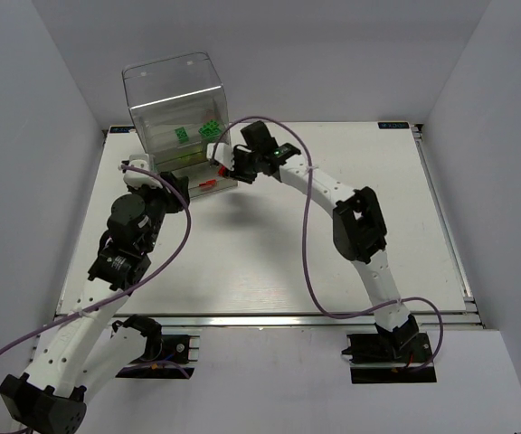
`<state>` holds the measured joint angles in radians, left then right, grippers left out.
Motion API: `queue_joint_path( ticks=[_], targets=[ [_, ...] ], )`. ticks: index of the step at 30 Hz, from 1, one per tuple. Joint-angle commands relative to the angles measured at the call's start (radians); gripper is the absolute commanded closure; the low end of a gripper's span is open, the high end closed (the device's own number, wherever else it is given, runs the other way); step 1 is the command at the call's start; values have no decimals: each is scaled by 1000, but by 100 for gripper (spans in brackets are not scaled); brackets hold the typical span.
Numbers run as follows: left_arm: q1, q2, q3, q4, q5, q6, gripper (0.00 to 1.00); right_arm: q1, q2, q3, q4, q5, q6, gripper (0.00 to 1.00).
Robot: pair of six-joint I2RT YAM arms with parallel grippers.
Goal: Sort the legos into containers by color
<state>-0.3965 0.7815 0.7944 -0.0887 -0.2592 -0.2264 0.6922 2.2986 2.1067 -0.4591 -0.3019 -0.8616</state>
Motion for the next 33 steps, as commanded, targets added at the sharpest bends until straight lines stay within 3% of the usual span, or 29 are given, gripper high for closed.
queue_joint_path(
  ticks=[1,9,13,14,20,22,24,25,26,27,28,29,33],
  targets=[
    [4,1,-4,26,-45,16,36,42,44,29,184,150,-152,100],
    [4,-5,-7,27,-54,18,36,93,142,90,344,230,-206,97],
    [4,-7,-4,27,-57,18,36,112,160,70,393,254,-205,61],
    [4,-10,-7,27,-55,16,36,119,162,67,399,259,-198,47],
    [4,-11,-18,40,-41,13,35,125,147,26,424,291,-145,16],
    [4,-4,-17,35,-37,9,35,124,139,26,422,297,-98,15],
    [4,-1,-21,44,-26,9,42,119,118,39,390,297,-48,17],
    [4,-1,-26,47,-20,7,49,118,102,36,386,337,-7,27],
    [4,-2,-29,53,-15,6,68,112,82,29,376,354,89,39],
    [4,-1,-34,58,0,2,77,109,27,0,353,371,140,57],
    [4,8,-40,66,8,-5,85,93,-8,-26,344,401,195,93],
    [4,18,-40,67,20,-10,100,87,-93,-63,332,412,320,100],
    [4,105,-32,64,98,-51,100,9,-356,-378,191,341,654,100]
  ],
)
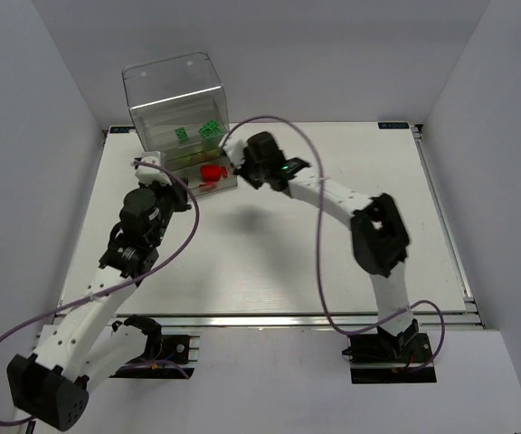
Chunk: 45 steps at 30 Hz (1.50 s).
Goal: Sort the legos into containers by color
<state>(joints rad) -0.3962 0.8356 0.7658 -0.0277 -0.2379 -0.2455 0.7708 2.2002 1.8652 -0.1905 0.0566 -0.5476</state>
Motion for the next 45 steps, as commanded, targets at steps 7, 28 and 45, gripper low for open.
queue_joint_path(
  ticks=[7,28,45],
  targets=[
    [13,387,46,-75,132,-380,100,-428,-585,-455,-291,-741,538,100],
    [94,1016,296,-216,-181,-1359,100,-602,-1163,-926,-14,-663,505,100],
    [180,1237,406,100,-95,-1430,100,-596,-1169,-939,-1,-644,486,100]
  ],
)
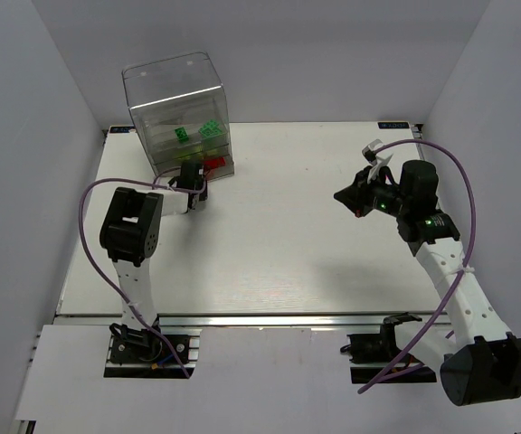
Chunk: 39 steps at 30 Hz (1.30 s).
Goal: Sort the legos into containers by color
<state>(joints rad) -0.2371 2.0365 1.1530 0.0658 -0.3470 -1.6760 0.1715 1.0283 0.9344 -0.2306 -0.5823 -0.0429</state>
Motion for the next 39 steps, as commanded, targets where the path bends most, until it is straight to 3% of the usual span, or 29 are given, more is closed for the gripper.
queue_joint_path(
  ticks=[1,19,28,30,32,33,34,35,37,38,39],
  targets=[
    [21,43,28,6,22,1,100,3,1,-8,39,-7,-20,100],
    [81,91,73,86,80,70,100,5,32,-13,39,-2,-37,100],
    [90,51,-15,212,181,136,90,2,44,-16,36,-2,-45,100],
    [90,10,-79,265,262,163,86,2,46,-17,36,-1,-48,100],
    [90,-24,-183,328,404,208,78,3,50,-19,34,7,-57,100],
    [90,-65,-229,436,457,243,75,-3,52,-20,34,9,-61,100],
    [90,-88,-330,510,568,258,68,-1,55,-25,36,12,-72,90],
    [90,-110,-331,585,624,274,64,2,58,-23,36,13,-77,78],
    [90,-166,-476,881,750,304,51,-3,65,-26,36,25,-89,51],
    [90,-182,-516,982,811,309,2,-1,72,-28,36,27,-94,45],
    [90,-196,-580,1188,923,308,2,-4,76,-28,36,30,-106,40]
  ],
)
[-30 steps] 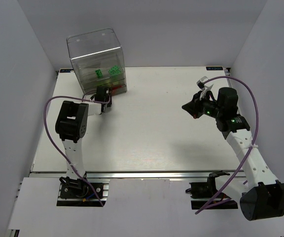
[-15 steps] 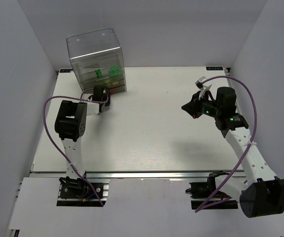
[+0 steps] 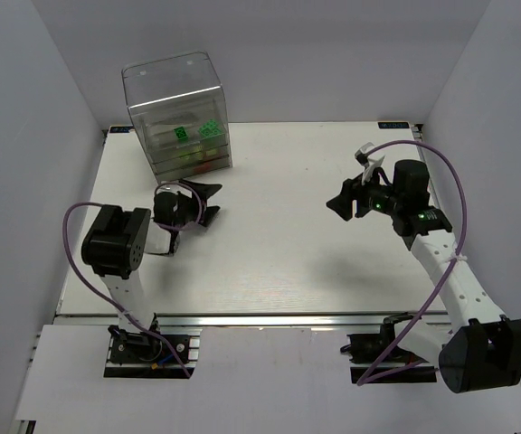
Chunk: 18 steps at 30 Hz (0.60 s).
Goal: Sort the legos into containers by color
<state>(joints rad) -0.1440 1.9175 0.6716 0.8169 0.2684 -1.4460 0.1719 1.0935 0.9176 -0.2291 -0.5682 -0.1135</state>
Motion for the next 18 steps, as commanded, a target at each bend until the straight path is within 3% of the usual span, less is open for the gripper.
queue_joint_path(
  ticks=[1,3,5,7,8,9,11,18],
  targets=[
    [-3,-104,-118,508,362,62,2,-6,16,-11,31,13,-44,34],
    [-3,-153,-139,577,505,50,2,-11,16,-19,33,8,-58,27],
    [-3,-265,-139,542,583,97,2,-17,17,-20,37,-2,-57,16],
    [-12,-371,-113,289,652,275,2,-26,14,-19,48,-4,-42,13],
    [-23,-496,-95,158,647,379,2,-38,11,-20,50,-7,-37,12],
    [-34,-564,-64,-183,628,614,2,-43,8,-29,62,-2,-25,12],
    [-34,-717,11,-515,531,784,2,-57,-1,-40,98,10,21,11],
    [-34,-997,80,-901,419,1197,2,-126,6,-56,148,57,161,11]
  ],
)
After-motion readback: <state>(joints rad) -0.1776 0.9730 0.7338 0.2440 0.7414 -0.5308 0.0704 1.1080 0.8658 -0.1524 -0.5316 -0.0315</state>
